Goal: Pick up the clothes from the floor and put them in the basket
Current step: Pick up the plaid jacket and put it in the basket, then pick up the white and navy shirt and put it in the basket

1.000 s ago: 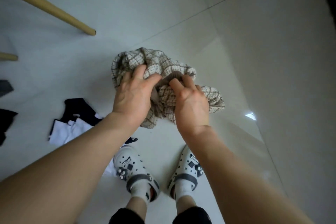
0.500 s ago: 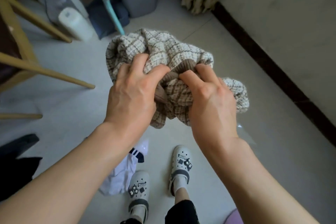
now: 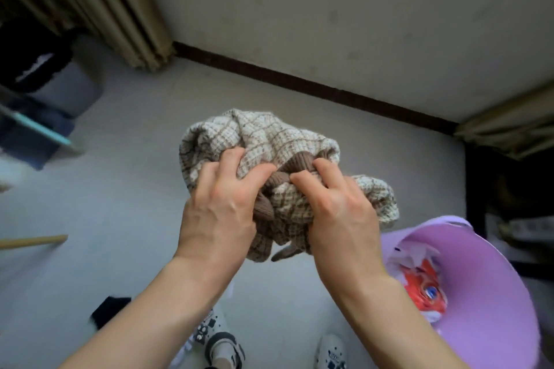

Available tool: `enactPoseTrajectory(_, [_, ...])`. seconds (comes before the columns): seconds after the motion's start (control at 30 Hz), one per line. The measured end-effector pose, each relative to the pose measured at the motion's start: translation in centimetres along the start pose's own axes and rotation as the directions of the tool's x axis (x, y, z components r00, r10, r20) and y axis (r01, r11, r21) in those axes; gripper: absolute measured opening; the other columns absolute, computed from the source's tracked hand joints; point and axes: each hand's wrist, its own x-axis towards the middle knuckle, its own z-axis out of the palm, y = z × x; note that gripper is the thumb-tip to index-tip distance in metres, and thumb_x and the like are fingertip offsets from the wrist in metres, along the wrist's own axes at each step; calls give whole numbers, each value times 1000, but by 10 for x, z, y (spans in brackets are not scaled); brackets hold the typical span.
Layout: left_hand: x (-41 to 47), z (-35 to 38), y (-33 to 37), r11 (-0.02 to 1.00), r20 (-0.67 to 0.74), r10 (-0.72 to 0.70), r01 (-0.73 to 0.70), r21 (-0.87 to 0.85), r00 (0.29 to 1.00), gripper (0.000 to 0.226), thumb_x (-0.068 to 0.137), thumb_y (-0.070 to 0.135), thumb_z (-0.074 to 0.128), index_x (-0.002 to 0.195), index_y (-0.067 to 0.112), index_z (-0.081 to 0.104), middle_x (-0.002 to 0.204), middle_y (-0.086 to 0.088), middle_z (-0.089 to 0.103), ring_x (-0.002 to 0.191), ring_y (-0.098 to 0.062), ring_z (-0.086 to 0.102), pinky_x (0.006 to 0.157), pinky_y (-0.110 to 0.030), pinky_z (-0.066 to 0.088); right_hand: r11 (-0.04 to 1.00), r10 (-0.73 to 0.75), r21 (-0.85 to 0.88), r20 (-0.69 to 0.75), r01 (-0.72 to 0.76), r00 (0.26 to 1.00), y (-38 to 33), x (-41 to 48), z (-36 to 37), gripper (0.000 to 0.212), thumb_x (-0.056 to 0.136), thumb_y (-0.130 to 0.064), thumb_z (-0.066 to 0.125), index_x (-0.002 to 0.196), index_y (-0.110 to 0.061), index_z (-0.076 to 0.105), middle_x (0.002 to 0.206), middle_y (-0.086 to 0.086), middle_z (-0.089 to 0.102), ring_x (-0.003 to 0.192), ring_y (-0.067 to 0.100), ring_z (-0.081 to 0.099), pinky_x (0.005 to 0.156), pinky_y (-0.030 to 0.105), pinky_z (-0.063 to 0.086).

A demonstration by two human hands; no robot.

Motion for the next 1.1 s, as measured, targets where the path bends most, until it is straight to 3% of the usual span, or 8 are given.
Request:
enactPoseTrajectory(0.17, [-20,48,131,991,24,134,-134,-28,991,78,58,-10,61,122,35,56,131,-7,47,104,-33,48,67,-42,53,985,151,-67,-74,-156,986,113,-67,-52,39,69,3,63,100,-21,61,113,4,57,79,30,54,55,38,47])
enactPoseTrajectory(0.33, [-52,106,253,957,61,276,-268,-115,959,73,59,-3,63,120,35,57,128,-7,47,99,-33,50,69,-41,55,942,304,-101,-151,-320,941,220,-152,-92,52,67,1,36,106,-22,61,117,3,56,84,31,56,60,40,49])
enactPoseTrajectory(0.53, [-84,176,363,924,139,341,-304,-232,930,71,60,2,61,122,35,55,133,-8,46,102,-34,50,78,-42,52,872,480,-34,-133,-488,867,325,-231,-100,77,55,19,62,119,-23,55,138,6,46,105,34,58,82,40,50])
enactPoseTrajectory(0.63, [-88,217,379,919,209,343,-280,-278,916,74,63,6,65,130,35,50,143,-12,38,117,-36,46,92,-41,45,854,519,15,-70,-520,852,362,-247,-82,77,60,15,66,125,-23,51,146,8,38,120,34,50,94,40,45])
enactPoseTrajectory(0.7, [-90,247,384,920,361,341,-229,-317,868,83,68,15,69,140,40,36,155,-12,19,136,-35,31,106,-44,37,832,552,52,22,-553,833,385,-252,-64,77,68,10,65,133,-26,46,155,8,25,135,32,36,105,41,36])
enactPoseTrajectory(0.8, [-96,275,383,926,520,356,-217,-310,777,90,74,23,71,145,43,20,160,-9,4,142,-34,21,108,-45,35,811,545,88,243,-578,802,406,-257,-42,77,79,8,56,141,-32,36,160,3,9,144,30,20,112,40,27])
enactPoseTrajectory(0.93, [-103,270,359,912,427,402,-315,-262,810,81,78,24,68,147,33,26,158,-11,15,142,-36,19,110,-49,32,850,487,88,241,-519,839,398,-251,-25,73,80,9,52,141,-28,37,154,6,24,137,29,32,105,37,33])
enactPoseTrajectory(1.1, [-116,243,287,971,440,228,-171,-166,869,93,80,36,68,150,36,7,160,-5,5,145,-36,7,109,-58,27,909,352,101,334,-405,874,345,-233,-7,88,82,-1,63,150,-34,18,159,8,15,142,30,24,112,41,30])
